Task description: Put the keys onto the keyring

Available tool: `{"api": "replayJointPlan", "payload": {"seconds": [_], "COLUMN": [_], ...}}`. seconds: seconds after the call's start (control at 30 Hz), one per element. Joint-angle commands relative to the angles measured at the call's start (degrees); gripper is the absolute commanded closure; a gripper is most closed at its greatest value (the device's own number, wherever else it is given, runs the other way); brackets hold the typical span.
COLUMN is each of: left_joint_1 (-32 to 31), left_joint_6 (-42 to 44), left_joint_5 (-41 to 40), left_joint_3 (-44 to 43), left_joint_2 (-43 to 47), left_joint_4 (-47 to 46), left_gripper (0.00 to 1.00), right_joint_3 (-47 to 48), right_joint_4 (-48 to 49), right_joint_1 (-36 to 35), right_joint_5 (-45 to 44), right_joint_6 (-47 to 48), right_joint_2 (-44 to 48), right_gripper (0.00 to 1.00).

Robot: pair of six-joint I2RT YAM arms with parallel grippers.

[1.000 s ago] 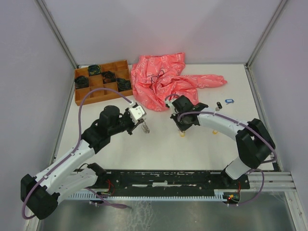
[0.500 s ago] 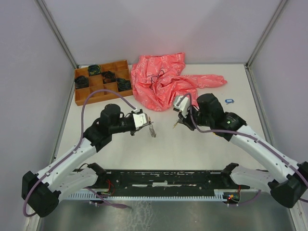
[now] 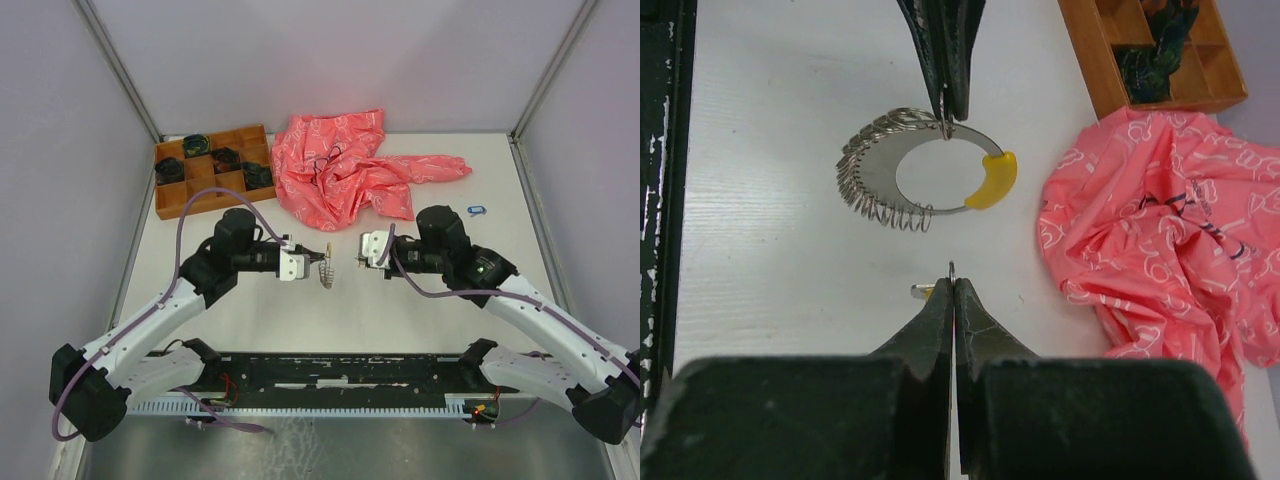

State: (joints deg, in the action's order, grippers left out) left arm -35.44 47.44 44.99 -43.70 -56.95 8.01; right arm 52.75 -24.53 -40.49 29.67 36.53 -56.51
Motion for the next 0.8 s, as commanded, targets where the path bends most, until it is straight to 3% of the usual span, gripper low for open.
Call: {"api": "replayJointPlan", "payload": {"seconds": [0.0, 0.3, 0.77], "left_joint_1": [-0.45, -1.41, -2.27], "left_joint_6": [7.48, 6.1, 3.93], "left_joint_5": [2.2, -1.5, -3.7], "left_joint_3": [-0.94, 6.23, 7.54], "left_joint_2": [0.83, 4.58, 5.93], "left_joint_4": [-3.43, -10.34, -11.87], "left_gripper": [0.97, 0.97, 0.97], "right_joint_3": [-1.79, -6.84, -8.2], "right_joint_4": [6.62, 17.34, 21.52], "right_joint_1": [-2.85, -7.31, -11.7], "right_joint_5": [-1.29, -4.79, -8.4], "right_joint_6": [6.37, 10.2, 12.51], "right_joint_2": [1.07, 1.12, -1.87], "right_gripper": [0.99, 0.99, 0.99]}}
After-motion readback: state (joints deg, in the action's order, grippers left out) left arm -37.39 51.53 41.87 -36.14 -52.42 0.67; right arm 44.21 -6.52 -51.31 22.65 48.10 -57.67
